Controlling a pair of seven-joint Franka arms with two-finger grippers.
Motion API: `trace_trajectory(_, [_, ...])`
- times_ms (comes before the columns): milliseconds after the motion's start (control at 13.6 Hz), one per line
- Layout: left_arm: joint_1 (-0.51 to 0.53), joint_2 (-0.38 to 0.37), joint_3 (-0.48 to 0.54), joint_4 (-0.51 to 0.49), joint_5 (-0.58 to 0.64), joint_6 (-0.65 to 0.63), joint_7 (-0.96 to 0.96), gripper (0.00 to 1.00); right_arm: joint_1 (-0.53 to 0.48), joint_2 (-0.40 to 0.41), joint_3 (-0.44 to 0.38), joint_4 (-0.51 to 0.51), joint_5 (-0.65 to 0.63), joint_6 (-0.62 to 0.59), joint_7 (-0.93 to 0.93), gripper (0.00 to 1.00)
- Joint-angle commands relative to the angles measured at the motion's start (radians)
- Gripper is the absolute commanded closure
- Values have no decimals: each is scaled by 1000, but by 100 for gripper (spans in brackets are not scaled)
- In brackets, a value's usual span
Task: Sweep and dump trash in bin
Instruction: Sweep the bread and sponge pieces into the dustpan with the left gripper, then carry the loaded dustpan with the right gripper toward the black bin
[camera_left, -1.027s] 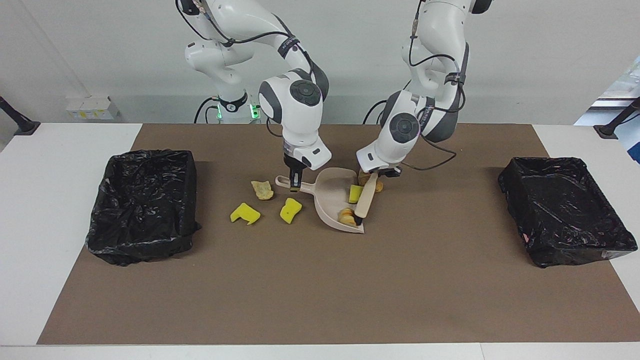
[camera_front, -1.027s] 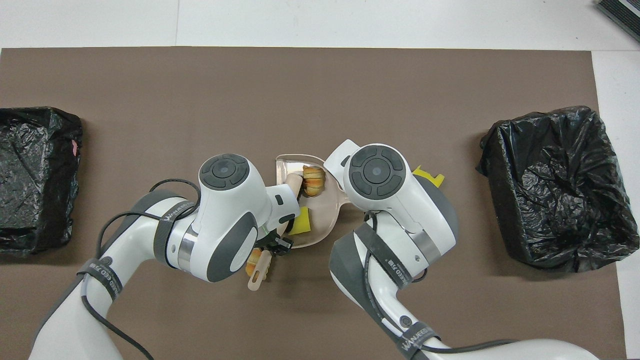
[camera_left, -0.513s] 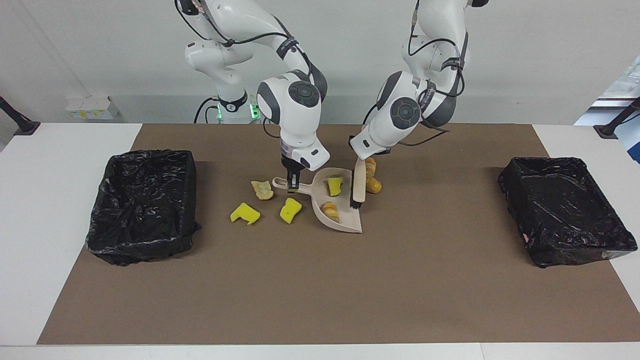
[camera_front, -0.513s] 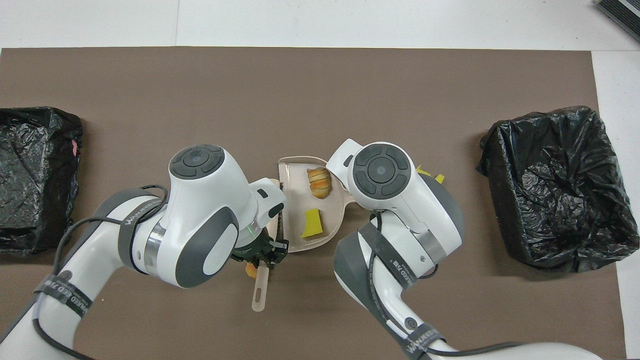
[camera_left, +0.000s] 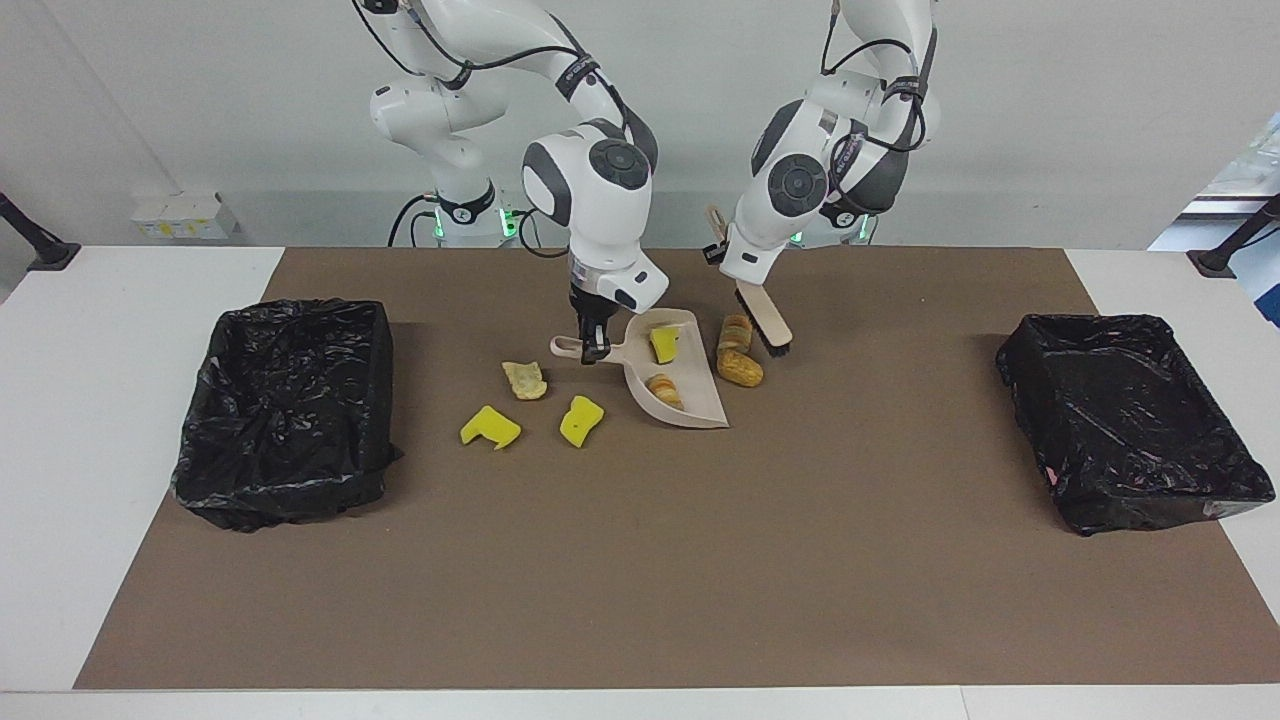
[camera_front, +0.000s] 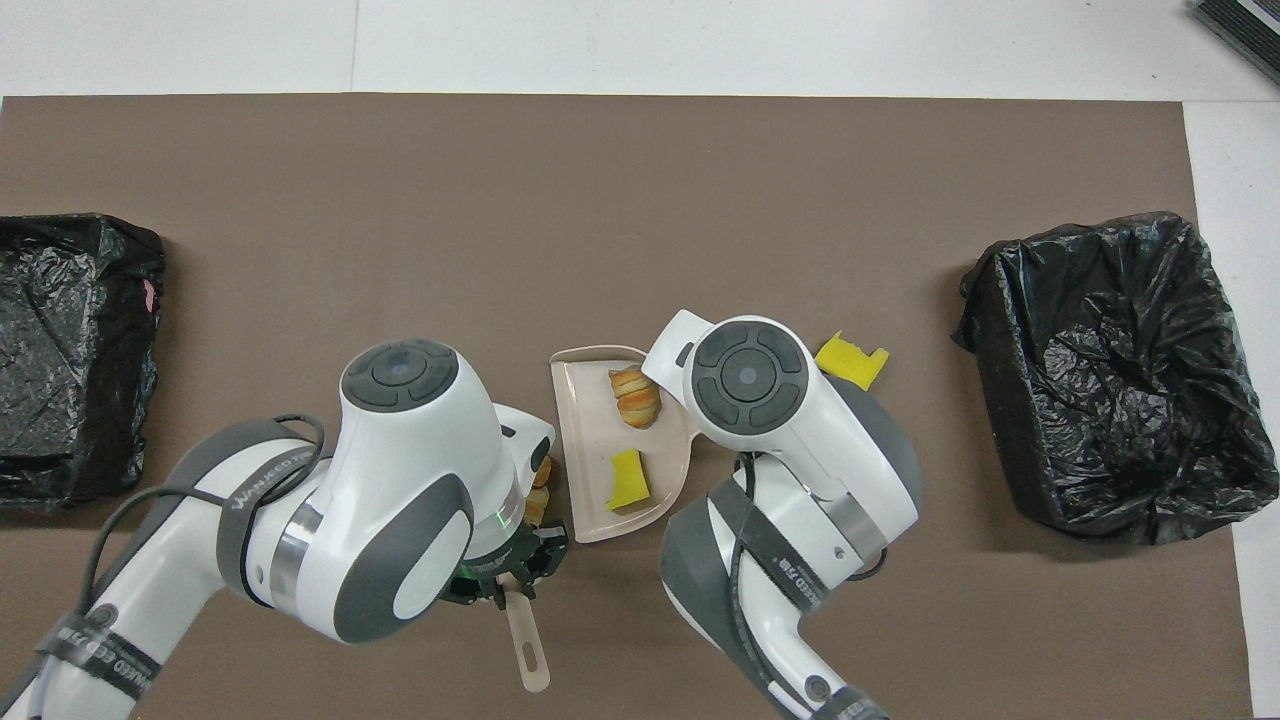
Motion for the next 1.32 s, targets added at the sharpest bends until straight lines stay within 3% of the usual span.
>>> trace_trajectory(0, [-29,-123,12,-194,-2,161,-93,100,-1,-55,5,-95,-7,37,-7,100])
trace_trajectory(220, [-24,-37,13,-216,-2,316,18,100,-2,-55,5,-106,-7,37,17,100])
trace_trajectory(513, [-73,-11,10,-173,-8,356,479,100,-3,-55,5,-106,-7,28,71,100])
trace_trajectory(733, [-129,15,10,-127,-8,407,638,100,-9,-53,5,-105,-7,28,109,100])
trace_trajectory(953, [-156,72,10,-7,-10,368,611,100,-38,-47,3,-105,-7,29,102,100])
trace_trajectory(1247, [-114,18,30,94,-10,86,585,100,-84,-41,5,-105,18,43,17,100])
